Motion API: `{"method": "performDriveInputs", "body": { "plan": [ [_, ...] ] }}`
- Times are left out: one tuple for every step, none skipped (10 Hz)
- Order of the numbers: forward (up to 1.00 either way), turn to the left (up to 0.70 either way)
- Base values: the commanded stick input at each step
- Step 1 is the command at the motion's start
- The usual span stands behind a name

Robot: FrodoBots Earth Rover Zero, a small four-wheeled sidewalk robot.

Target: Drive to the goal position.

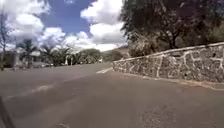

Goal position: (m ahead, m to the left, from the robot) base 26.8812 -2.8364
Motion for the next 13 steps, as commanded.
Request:
{"method": "performDriveInputs", "body": {
  "plan": [
    [0.70,0.00],
    [0.70,0.00],
    [0.70,0.00],
    [0.70,0.00],
    [0.70,0.10],
    [0.70,0.21],
    [0.70,0.21],
    [0.70,0.09],
    [0.70,0.00],
    [0.70,0.00],
    [0.70,0.00],
    [0.70,0.00],
    [0.70,0.00]
  ]
}}
